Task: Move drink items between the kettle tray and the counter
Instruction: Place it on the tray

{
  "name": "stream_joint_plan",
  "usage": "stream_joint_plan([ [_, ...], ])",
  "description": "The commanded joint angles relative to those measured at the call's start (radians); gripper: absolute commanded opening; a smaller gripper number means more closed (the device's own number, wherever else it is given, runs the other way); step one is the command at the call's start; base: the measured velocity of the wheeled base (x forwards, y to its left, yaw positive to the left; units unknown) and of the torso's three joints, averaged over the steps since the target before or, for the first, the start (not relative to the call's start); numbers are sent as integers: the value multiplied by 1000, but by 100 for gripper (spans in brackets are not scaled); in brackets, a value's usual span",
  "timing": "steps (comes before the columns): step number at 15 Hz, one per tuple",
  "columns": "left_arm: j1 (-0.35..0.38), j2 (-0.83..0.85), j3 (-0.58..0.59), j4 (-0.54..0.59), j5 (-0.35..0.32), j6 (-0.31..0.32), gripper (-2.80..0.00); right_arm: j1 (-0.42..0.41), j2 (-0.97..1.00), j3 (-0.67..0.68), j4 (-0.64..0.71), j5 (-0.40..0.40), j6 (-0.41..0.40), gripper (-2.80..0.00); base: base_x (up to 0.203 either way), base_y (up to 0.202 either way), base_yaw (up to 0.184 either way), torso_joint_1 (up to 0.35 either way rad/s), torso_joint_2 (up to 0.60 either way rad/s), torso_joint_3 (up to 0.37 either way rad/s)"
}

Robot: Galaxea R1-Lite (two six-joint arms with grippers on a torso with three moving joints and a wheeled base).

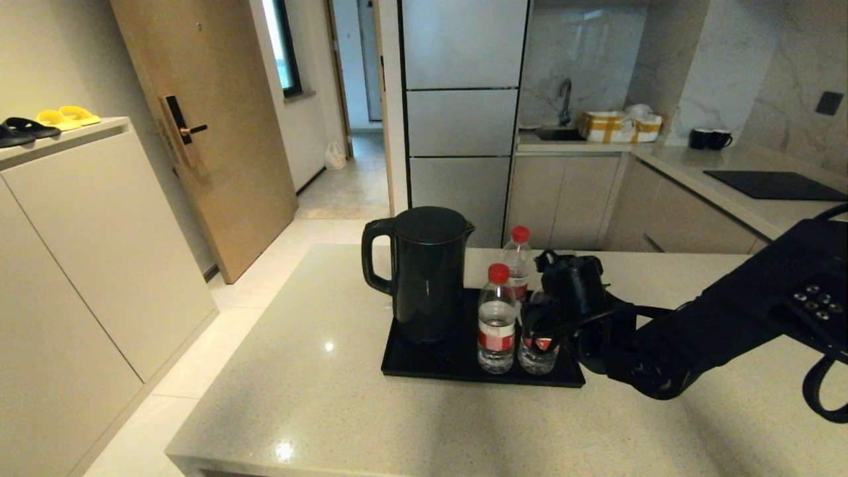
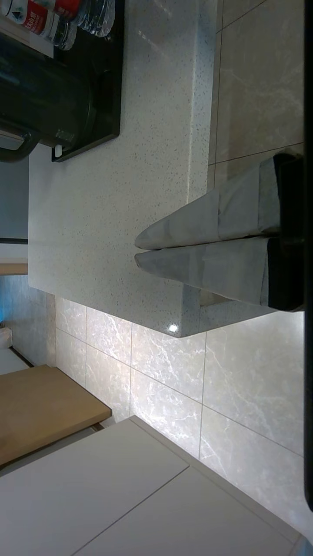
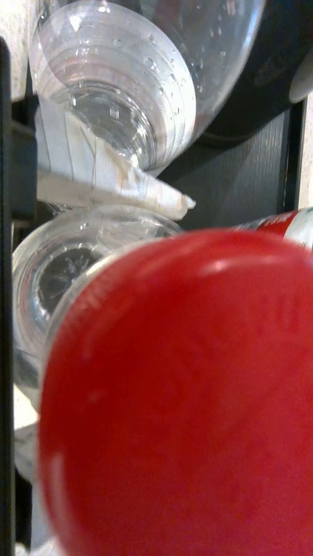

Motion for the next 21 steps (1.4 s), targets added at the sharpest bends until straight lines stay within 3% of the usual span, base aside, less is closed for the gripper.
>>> stream_joint_plan([
  [1,0,0,0,0,0,0,-280,-8,-7,0,-6,5,2,0,0,0,0,0,0,0],
  [6,0,0,0,0,0,0,-280,-10,-94,19,36,6,2,0,0,0,0,0,0,0],
  [14,0,0,0,0,0,0,-280,-26,-329,161,62,6,4,0,0,0,0,0,0,0],
  [21,0,-1,0,-1,0,-1,-280,-36,-572,109,316,28,5,0,0,0,0,0,0,0],
])
